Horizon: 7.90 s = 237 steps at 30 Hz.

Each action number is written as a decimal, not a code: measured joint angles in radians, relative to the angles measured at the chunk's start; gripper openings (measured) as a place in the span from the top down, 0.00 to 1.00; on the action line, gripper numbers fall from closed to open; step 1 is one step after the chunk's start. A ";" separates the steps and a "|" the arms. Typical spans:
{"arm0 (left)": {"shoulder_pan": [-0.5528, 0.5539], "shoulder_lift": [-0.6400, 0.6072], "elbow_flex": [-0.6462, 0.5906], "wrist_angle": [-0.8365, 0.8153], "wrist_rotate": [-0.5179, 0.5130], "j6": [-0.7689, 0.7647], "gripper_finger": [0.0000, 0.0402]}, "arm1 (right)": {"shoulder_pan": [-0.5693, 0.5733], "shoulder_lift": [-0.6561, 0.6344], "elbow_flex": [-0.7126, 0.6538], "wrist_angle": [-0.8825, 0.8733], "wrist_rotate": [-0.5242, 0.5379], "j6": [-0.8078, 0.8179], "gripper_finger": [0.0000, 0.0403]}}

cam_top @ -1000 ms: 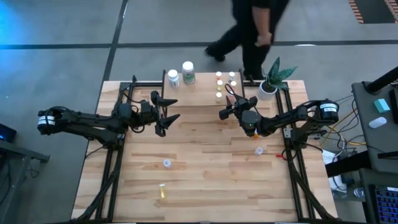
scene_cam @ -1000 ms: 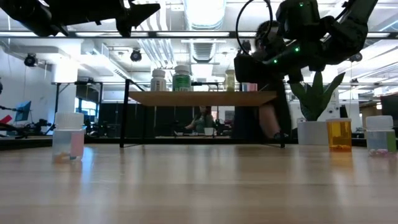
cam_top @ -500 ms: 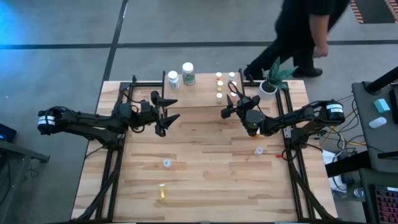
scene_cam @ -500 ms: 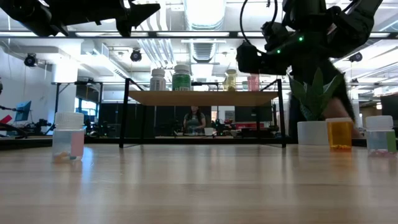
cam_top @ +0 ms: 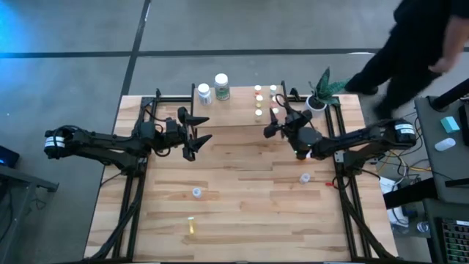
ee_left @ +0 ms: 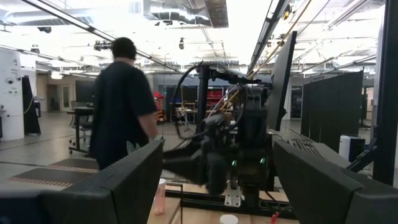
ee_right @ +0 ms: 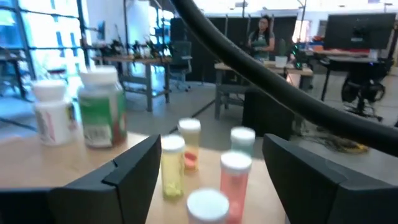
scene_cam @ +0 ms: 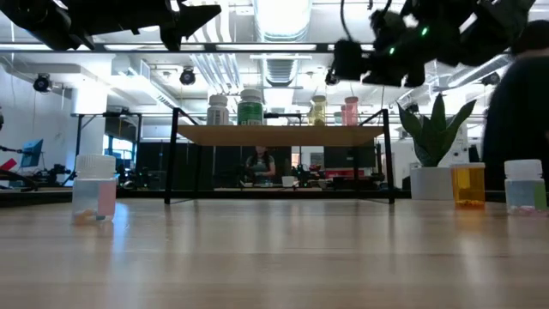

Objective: Pick and place medicine bottles onto shelf by color
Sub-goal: Put the right transparent pill bottle on the shelf, then put the transparent pill bottle on the shelf

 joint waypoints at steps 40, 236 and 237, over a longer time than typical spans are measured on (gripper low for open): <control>-0.001 -0.065 -0.002 -0.159 0.001 -0.031 0.28 | 0.477 -0.350 0.255 -2.083 -0.677 1.154 0.32; 0.000 -0.216 -0.002 -0.612 -0.085 -0.132 0.28 | -0.339 0.677 1.799 -2.053 -1.269 -0.116 0.56; 0.000 -0.216 -0.002 -0.611 -0.085 -0.132 0.28 | -0.334 0.669 1.799 -2.057 -1.285 -0.112 0.56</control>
